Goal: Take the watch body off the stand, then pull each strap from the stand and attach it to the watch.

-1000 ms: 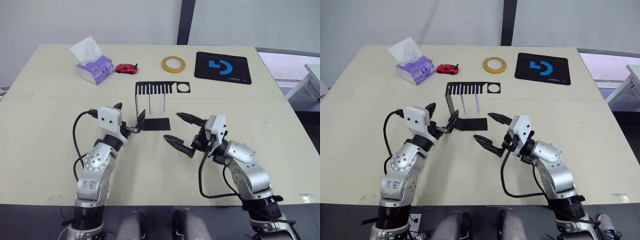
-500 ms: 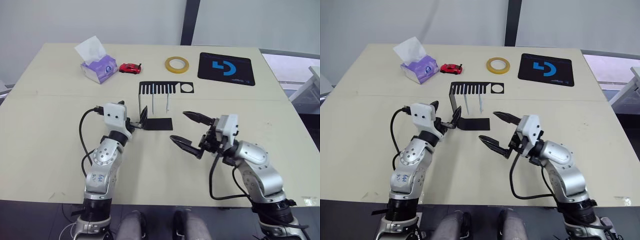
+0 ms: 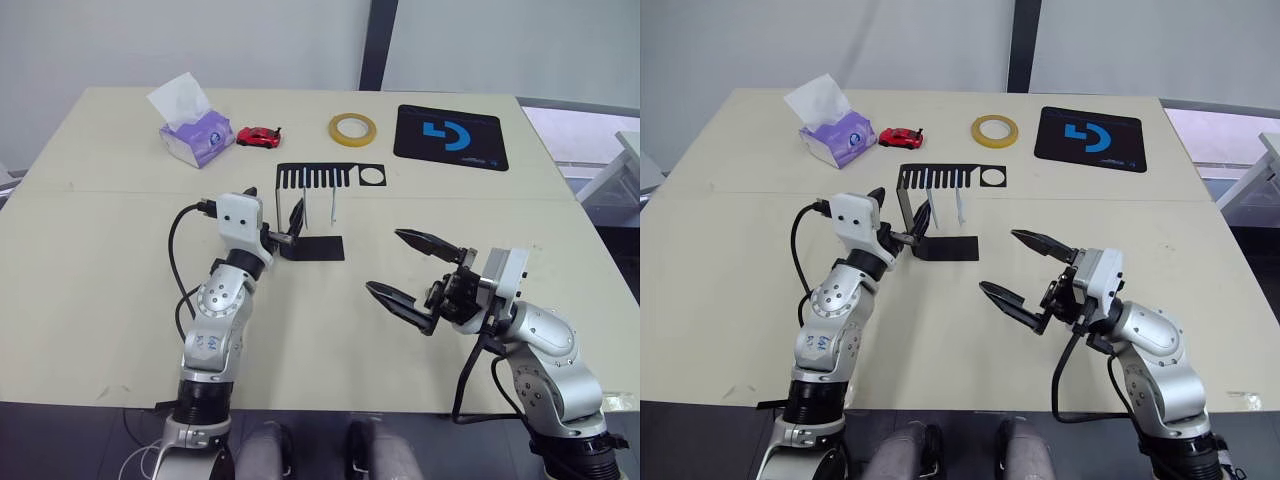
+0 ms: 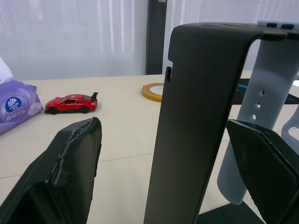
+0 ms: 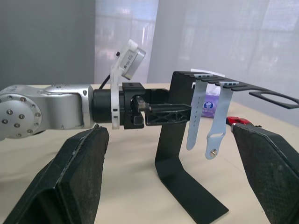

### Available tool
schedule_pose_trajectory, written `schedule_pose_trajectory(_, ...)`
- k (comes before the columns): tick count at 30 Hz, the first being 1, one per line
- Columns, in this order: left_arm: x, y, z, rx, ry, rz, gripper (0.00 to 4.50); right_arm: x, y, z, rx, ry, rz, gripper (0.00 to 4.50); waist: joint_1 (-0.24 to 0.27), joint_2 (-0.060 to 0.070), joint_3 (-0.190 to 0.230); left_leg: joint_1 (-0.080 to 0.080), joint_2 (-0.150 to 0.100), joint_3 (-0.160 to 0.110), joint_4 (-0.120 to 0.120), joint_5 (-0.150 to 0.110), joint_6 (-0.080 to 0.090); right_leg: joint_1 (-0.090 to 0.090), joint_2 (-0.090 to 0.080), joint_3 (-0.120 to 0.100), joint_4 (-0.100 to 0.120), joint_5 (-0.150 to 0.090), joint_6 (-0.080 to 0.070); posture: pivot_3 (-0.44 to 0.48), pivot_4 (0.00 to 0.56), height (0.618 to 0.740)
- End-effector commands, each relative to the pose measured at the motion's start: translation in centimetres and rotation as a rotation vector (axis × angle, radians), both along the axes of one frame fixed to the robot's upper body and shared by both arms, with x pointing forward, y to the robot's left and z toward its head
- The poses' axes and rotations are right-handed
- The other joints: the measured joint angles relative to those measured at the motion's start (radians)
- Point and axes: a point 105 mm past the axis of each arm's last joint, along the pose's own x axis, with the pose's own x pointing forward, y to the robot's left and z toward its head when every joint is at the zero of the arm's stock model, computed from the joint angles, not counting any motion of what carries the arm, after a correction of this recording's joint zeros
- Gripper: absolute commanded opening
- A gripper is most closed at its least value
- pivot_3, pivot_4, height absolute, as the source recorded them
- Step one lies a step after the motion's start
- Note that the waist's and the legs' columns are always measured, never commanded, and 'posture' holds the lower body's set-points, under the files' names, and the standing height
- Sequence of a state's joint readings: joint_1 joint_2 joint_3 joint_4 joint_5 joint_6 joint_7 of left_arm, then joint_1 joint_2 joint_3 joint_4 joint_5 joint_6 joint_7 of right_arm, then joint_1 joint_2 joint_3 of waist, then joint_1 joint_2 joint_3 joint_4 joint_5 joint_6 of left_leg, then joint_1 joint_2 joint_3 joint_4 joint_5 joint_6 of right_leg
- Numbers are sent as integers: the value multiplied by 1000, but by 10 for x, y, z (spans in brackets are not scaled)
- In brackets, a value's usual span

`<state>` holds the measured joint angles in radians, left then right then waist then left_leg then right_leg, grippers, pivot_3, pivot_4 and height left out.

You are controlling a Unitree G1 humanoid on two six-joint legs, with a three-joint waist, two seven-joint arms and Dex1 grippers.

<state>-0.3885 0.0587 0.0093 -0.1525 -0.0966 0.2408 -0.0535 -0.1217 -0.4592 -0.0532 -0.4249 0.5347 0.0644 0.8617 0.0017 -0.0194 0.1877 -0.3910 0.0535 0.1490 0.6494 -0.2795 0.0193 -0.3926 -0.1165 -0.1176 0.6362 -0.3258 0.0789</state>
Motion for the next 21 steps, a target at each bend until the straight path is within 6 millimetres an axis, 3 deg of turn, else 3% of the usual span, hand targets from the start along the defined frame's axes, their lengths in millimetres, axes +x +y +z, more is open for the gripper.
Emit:
schedule_pose_trajectory(1, -3, -5, 10, 6, -50, -8, 4500, -8, -2, 10, 26, -33, 17, 4461, 0, 0, 0, 0, 0, 0, 0, 0, 0, 0, 0, 0, 0, 0, 0, 0, 150, 740)
schedule_pose_trajectory(10, 0, 2, 8, 15, -39, 39, 4500, -6, -7, 3, 15, -26, -14, 4461, 0, 0, 0, 0, 0, 0, 0, -1, 1, 0, 0, 0, 0, 0, 0, 0, 150, 740)
schedule_pose_trajectory(13, 0, 3, 5, 15, -26, 42, 3729, -5, -8, 2, 15, -25, -22, 4500, 0, 0, 0, 0, 0, 0, 0, -1, 1, 0, 0, 0, 0, 0, 0, 0, 150, 740)
schedule_pose_trajectory(17, 1, -1, 4, 14, -24, 30, 2138, -4, -9, 1, 14, -23, -29, 4500, 0, 0, 0, 0, 0, 0, 0, -1, 1, 0, 0, 0, 0, 0, 0, 0, 150, 740)
schedule_pose_trajectory(21, 0, -6, 5, 10, -29, 11, 241, -3, -10, -3, 16, -7, -46, 4500, 0, 0, 0, 0, 0, 0, 0, -1, 1, 0, 0, 0, 0, 0, 0, 0, 150, 740)
